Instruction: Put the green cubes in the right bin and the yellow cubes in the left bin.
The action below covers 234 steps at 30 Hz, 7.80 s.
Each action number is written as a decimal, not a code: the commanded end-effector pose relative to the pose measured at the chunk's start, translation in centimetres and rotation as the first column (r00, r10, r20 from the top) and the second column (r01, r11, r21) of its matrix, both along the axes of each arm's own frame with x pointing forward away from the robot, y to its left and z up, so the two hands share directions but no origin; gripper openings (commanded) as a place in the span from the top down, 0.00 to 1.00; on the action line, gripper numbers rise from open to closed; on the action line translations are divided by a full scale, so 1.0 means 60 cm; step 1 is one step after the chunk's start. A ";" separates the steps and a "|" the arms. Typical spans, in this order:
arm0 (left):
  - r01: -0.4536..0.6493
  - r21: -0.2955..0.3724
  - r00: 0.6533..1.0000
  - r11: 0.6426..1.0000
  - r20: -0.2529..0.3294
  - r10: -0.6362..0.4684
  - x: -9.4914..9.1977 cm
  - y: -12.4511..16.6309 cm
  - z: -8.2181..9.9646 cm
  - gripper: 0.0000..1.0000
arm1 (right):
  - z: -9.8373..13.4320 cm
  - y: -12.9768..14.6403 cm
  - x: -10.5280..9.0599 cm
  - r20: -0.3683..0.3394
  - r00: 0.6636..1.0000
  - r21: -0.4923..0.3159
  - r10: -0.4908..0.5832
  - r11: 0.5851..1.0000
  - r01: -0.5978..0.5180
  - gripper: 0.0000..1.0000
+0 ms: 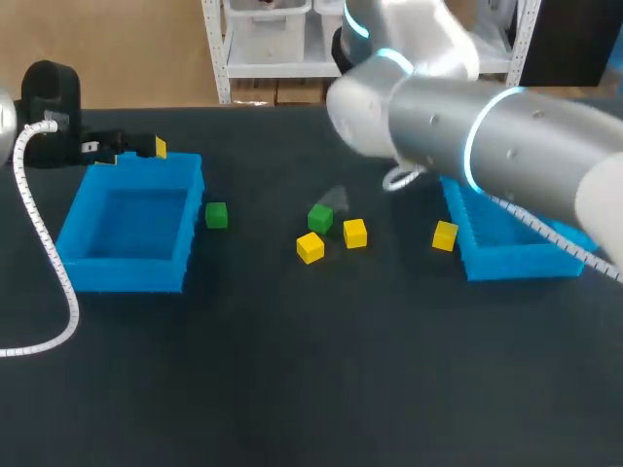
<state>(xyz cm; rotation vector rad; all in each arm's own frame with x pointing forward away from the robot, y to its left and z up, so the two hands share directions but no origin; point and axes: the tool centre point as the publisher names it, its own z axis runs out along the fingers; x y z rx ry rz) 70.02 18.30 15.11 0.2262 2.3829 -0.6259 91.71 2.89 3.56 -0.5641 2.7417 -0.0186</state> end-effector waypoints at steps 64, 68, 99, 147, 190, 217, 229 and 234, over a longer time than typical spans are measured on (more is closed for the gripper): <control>0.004 -0.006 1.000 1.000 0.005 -0.004 -0.001 0.002 -0.002 0.00 | 0.099 -0.331 -0.339 0.078 0.980 0.035 -0.184 0.983 0.181 0.00; 0.004 -0.006 1.000 1.000 0.005 -0.004 -0.001 0.002 -0.002 0.00 | 0.135 -0.293 -0.333 0.109 0.990 0.041 -0.091 0.995 0.087 0.00; 0.004 -0.006 1.000 1.000 0.005 -0.004 -0.001 0.002 -0.002 0.00 | 0.120 0.023 -0.306 0.147 0.822 0.056 0.550 0.825 -0.562 0.00; 0.004 -0.006 1.000 1.000 0.005 -0.004 -0.001 0.002 -0.002 0.00 | -0.048 0.099 -0.296 -0.053 0.871 -0.040 0.489 0.870 -0.491 0.00; 0.004 -0.006 1.000 1.000 0.005 -0.004 -0.001 0.002 -0.002 0.00 | 0.045 0.041 -0.278 0.038 0.922 -0.069 0.385 0.921 -0.382 1.00; 0.004 -0.006 1.000 1.000 0.005 -0.004 -0.001 0.002 -0.002 0.00 | 0.110 -0.311 -0.317 0.131 0.983 -0.046 -0.125 0.990 0.132 1.00; 0.004 -0.006 1.000 1.000 0.005 -0.004 -0.001 0.002 -0.002 0.00 | 0.075 -0.337 -0.310 0.086 0.984 -0.076 -0.155 0.984 0.162 0.00; 0.004 -0.006 1.000 1.000 0.005 -0.004 -0.001 0.002 -0.002 0.00 | 0.075 -0.335 -0.307 0.089 0.984 -0.077 -0.154 0.984 0.161 0.00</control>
